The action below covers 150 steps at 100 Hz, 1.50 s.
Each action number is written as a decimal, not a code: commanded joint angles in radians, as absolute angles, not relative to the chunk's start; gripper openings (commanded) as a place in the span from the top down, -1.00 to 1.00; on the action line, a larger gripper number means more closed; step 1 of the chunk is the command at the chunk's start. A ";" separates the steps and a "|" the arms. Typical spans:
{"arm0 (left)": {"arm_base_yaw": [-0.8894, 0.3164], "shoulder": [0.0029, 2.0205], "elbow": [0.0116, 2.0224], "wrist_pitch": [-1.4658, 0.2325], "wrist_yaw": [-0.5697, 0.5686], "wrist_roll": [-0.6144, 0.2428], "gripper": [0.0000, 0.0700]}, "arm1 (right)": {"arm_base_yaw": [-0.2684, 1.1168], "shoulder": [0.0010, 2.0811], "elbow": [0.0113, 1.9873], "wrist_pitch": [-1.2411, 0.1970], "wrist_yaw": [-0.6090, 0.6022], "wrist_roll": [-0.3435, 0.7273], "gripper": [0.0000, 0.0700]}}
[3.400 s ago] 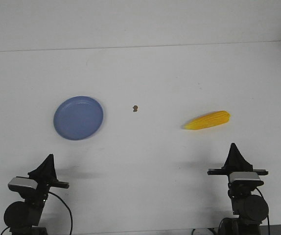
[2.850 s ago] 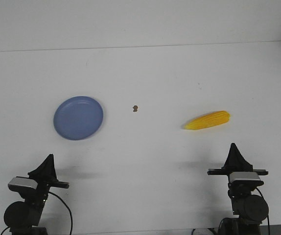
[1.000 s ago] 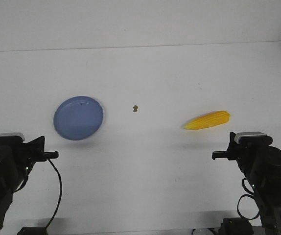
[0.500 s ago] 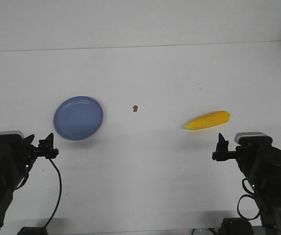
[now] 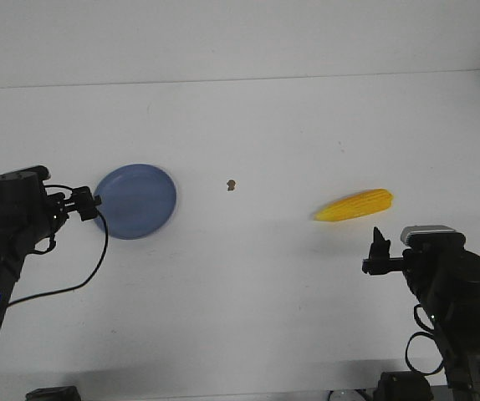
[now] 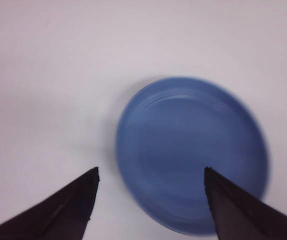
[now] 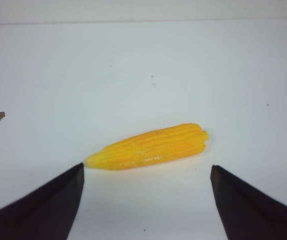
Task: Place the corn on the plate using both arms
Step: 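Reach the left gripper forward to the edge of the blue plate, then push the blue plate with the left gripper toward the table center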
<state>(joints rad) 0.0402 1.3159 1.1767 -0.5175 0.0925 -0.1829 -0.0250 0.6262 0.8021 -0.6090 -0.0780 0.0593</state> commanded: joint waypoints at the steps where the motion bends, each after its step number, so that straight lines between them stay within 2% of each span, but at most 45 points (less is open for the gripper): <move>1: 0.053 1.381 1.192 -0.517 0.129 -0.193 -0.24 | -0.023 0.629 0.821 -0.602 -0.079 0.060 -0.52; 15: 0.074 1.493 1.192 -0.486 0.188 -0.196 -0.24 | -0.023 0.629 0.821 -0.603 -0.080 0.060 -0.52; 55: 0.084 1.684 1.192 -0.394 0.188 -0.204 -0.24 | -0.023 0.629 0.821 -0.603 -0.080 0.060 -0.52; 109: 0.099 1.747 1.192 -0.312 0.222 -0.229 -0.24 | -0.023 0.629 0.821 -0.599 -0.079 0.059 -0.52; 150: 0.099 1.787 1.192 -0.314 0.248 -0.230 -0.20 | -0.023 0.629 0.821 -0.599 -0.079 0.060 -0.52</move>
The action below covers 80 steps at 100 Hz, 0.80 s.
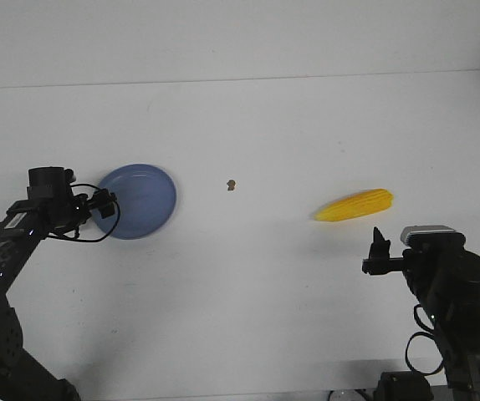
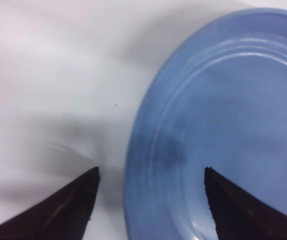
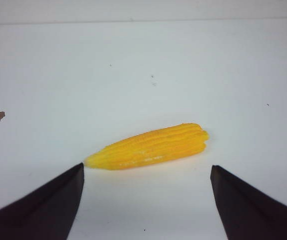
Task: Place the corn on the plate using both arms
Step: 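Push the blue plate with the left gripper toward the table center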
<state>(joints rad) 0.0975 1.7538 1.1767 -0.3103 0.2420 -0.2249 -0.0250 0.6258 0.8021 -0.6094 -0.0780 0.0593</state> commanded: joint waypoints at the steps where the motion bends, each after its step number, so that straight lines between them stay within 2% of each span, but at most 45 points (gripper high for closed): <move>1: 0.099 1.787 1.192 -0.315 0.248 -0.230 -0.20 | -0.023 0.629 0.821 -0.599 -0.080 0.060 -0.52; 6: 0.099 1.789 1.192 -0.318 0.248 -0.230 -0.15 | -0.023 0.629 0.821 -0.599 -0.080 0.060 -0.52; 9: 0.099 1.789 1.192 -0.319 0.248 -0.230 -0.03 | -0.023 0.629 0.821 -0.599 -0.080 0.059 -0.52; 20: 0.099 1.789 1.192 -0.320 0.248 -0.228 0.66 | -0.023 0.629 0.821 -0.599 -0.080 0.060 -0.52; 27: 0.099 1.789 1.192 -0.320 0.248 -0.226 0.99 | -0.023 0.629 0.821 -0.599 -0.080 0.060 -0.52; 46: 0.102 1.789 1.192 -0.317 0.255 -0.227 0.99 | -0.023 0.629 0.821 -0.599 -0.080 0.060 -0.52; 65: 0.121 1.767 1.192 -0.317 0.482 -0.246 0.99 | -0.023 0.629 0.821 -0.599 -0.080 0.060 -0.52; 80: 0.108 1.704 1.192 -0.334 0.542 -0.252 0.99 | -0.023 0.629 0.821 -0.599 -0.079 0.060 -0.52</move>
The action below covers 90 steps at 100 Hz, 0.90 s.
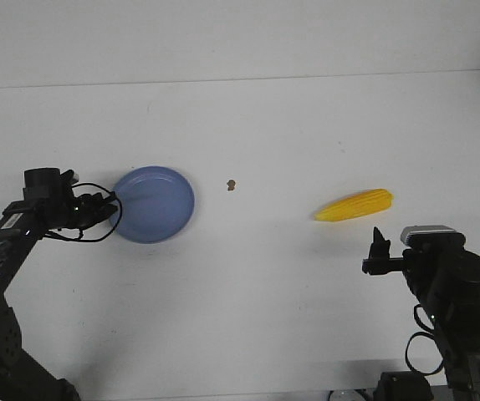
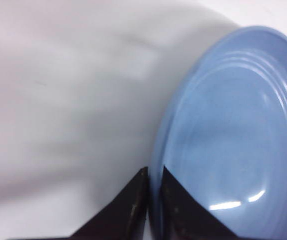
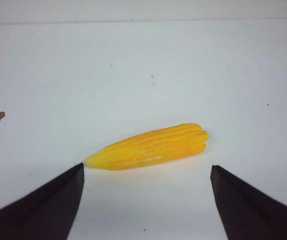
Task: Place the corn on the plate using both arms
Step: 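Push the blue plate with the left gripper toward the table center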
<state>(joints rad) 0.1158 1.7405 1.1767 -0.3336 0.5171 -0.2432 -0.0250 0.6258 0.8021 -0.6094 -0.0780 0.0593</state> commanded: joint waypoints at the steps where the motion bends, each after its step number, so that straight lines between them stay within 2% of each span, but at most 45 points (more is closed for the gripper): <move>1: 0.105 1.699 1.192 -0.336 0.543 -0.252 0.99 | -0.023 0.629 0.821 -0.599 -0.080 0.060 -0.52; 17: 0.039 1.642 1.192 -0.344 0.561 -0.257 0.99 | -0.023 0.629 0.821 -0.599 -0.080 0.060 -0.52; 58: -0.236 1.664 1.192 -0.292 0.549 -0.277 0.99 | -0.023 0.629 0.821 -0.599 -0.080 0.060 -0.52; 90: -0.358 1.771 1.192 -0.246 0.546 -0.308 0.99 | -0.023 0.629 0.821 -0.599 -0.080 0.060 -0.52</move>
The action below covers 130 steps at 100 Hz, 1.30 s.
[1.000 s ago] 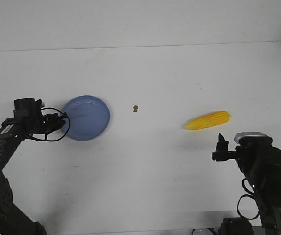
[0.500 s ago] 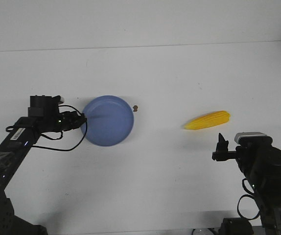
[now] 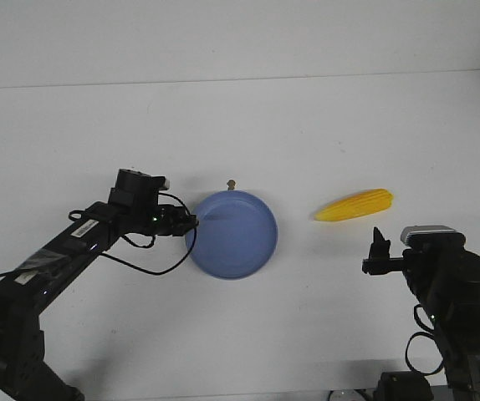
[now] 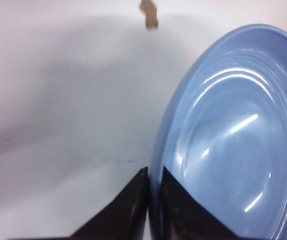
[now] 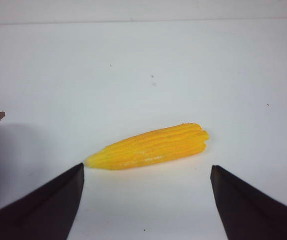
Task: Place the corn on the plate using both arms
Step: 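Push the blue plate with the left gripper toward the table center, then pull the left gripper back from the plate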
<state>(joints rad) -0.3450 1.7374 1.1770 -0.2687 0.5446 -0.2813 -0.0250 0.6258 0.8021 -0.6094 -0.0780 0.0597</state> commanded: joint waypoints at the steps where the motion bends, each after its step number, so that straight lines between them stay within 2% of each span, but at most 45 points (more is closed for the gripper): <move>1: -0.360 1.775 1.192 -0.243 0.546 -0.309 0.99 | -0.023 0.629 0.821 -0.599 -0.080 0.060 -0.52; 22: -0.368 1.831 1.192 -0.216 0.546 -0.336 0.98 | -0.023 0.629 0.821 -0.599 -0.080 0.060 -0.52; 32: -0.368 1.835 1.192 -0.219 0.546 -0.335 0.88 | -0.023 0.629 0.821 -0.599 -0.080 0.060 -0.52; 44: -0.368 1.835 1.192 -0.216 0.546 -0.336 0.34 | -0.023 0.629 0.821 -0.599 -0.080 0.060 -0.52; 57: -0.368 1.835 1.192 -0.216 0.546 -0.334 0.12 | -0.023 0.629 0.821 -0.599 -0.079 0.060 -0.52; 76: -0.350 1.835 1.192 -0.208 0.546 -0.322 -1.00 | -0.023 0.629 0.821 -0.599 -0.079 0.060 -0.52; 101: -0.284 1.789 1.193 -0.184 0.547 -0.299 -1.00 | -0.023 0.629 0.821 -0.586 -0.080 0.061 -0.52; 115: -0.239 1.716 1.193 -0.182 0.540 -0.242 -1.00 | -0.023 0.629 0.821 -0.564 -0.080 0.087 -0.52; 122: -0.221 1.668 1.193 -0.199 0.488 -0.187 -1.00 | -0.023 0.629 0.821 -0.561 -0.080 0.124 -0.57; 130: -0.207 1.605 1.193 -0.239 0.361 -0.097 -1.00 | -0.023 0.630 0.821 -0.561 -0.079 0.173 -0.77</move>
